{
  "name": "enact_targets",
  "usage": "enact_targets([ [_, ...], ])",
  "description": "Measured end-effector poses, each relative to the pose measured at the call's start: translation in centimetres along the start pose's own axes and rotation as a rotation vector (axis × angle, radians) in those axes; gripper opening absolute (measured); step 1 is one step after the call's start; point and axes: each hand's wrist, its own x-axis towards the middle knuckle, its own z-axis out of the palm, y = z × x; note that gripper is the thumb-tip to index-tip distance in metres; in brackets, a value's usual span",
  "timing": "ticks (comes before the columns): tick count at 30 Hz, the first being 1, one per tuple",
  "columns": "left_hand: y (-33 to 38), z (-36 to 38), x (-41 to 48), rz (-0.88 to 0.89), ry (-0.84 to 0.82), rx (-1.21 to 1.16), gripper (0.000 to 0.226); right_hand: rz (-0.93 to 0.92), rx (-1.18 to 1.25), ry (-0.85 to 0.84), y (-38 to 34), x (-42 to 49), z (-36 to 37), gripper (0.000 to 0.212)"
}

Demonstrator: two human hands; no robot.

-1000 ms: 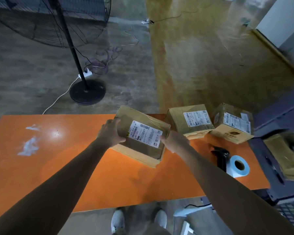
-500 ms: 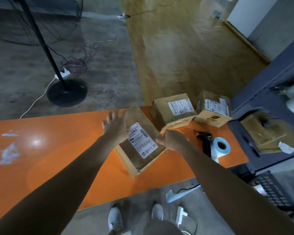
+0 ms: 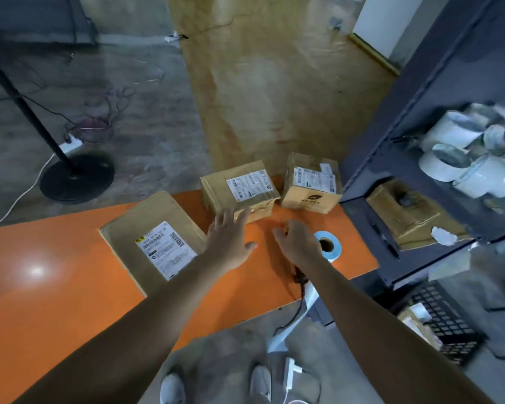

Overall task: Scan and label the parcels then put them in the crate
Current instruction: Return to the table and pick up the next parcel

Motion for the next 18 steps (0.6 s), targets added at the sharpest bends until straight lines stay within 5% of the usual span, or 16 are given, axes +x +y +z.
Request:
enact_targets([
  [4, 2.7, 2.8, 0.6, 0.007, 0.029, 0.012, 0.08, 0.138, 0.082, -0.057, 3.8, 1.0, 0.5, 0.049],
  [10, 0.8, 11.7, 5.9, -0.222, -0.025, 0.011, 0.097, 0.213, 0.113, -0.15, 6.3, 2.4, 2.4, 0.048],
  [18, 3.1, 6.6, 0.9, -0.273, -0.046, -0.03, 0.081, 0.124, 0.096, -0.242, 5.3, 2.2, 2.5, 0.042],
])
